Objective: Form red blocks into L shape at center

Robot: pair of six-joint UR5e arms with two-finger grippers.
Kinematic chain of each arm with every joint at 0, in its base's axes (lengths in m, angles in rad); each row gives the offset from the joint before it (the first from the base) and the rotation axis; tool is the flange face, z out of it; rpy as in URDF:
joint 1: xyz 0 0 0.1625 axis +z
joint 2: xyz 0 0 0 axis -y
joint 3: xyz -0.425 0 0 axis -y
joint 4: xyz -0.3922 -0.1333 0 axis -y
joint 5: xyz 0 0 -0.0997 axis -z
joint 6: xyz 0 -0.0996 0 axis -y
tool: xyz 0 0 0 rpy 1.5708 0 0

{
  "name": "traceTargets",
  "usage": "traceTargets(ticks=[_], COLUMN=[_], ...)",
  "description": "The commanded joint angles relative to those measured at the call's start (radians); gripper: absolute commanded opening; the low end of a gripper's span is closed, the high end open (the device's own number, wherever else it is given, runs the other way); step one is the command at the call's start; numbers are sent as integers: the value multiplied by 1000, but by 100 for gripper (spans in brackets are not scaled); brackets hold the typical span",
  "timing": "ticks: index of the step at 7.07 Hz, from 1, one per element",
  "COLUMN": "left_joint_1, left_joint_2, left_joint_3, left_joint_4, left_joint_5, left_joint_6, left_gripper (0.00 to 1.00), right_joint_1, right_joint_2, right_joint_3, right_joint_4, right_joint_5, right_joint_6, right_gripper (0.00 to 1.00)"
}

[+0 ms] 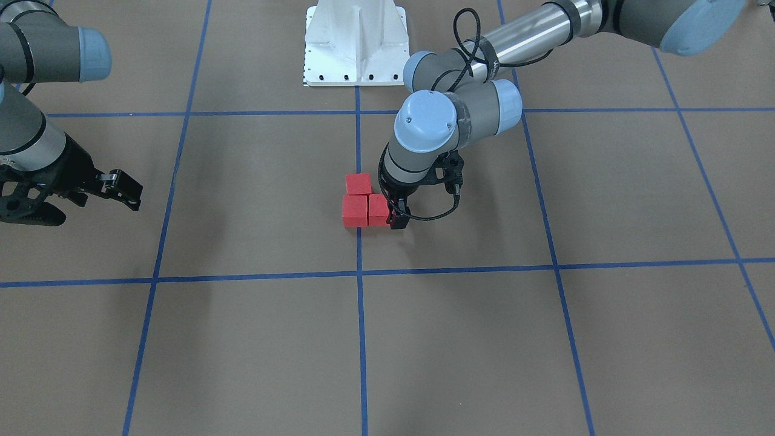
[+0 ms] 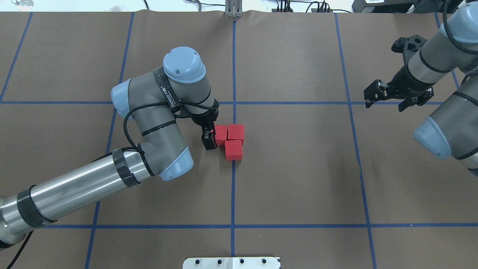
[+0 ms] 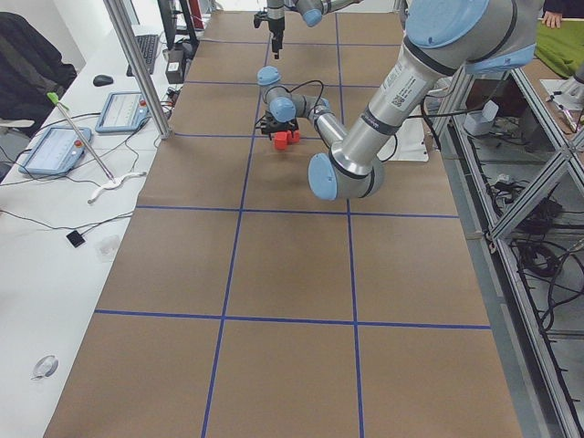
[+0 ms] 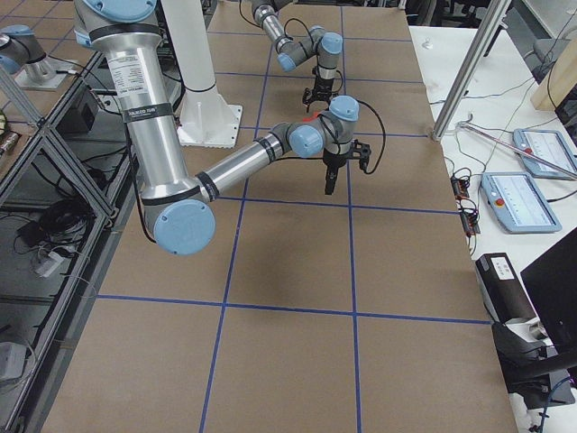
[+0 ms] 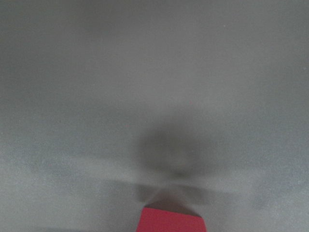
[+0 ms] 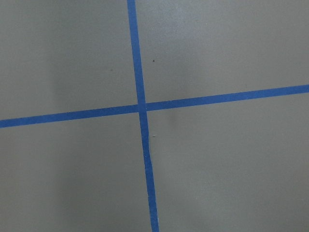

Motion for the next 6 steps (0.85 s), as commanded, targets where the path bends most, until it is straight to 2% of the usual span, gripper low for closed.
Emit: traceTargets(ticks=[1, 2, 4, 6], left_joint_1=[-40, -86, -160, -331], left_joint_2=[67, 156, 477, 677], left_joint_3=[-102, -195, -468, -537], left_joint_4=[5, 6, 3, 3], left_joint_5=[-54, -107, -117, -135], left_joint_6=[23, 121, 497, 943], left_gripper=[100, 100, 100, 100], right_joint_1=[0, 3, 15, 72], right_joint_2=[0, 1, 3, 4], right_joint_3=[0, 2, 3, 0], right_joint_4=[0, 2, 2, 34], right_joint_5=[0, 0, 0, 6], right_joint_6=[-1, -4, -18, -60], right_gripper=[100, 100, 100, 100])
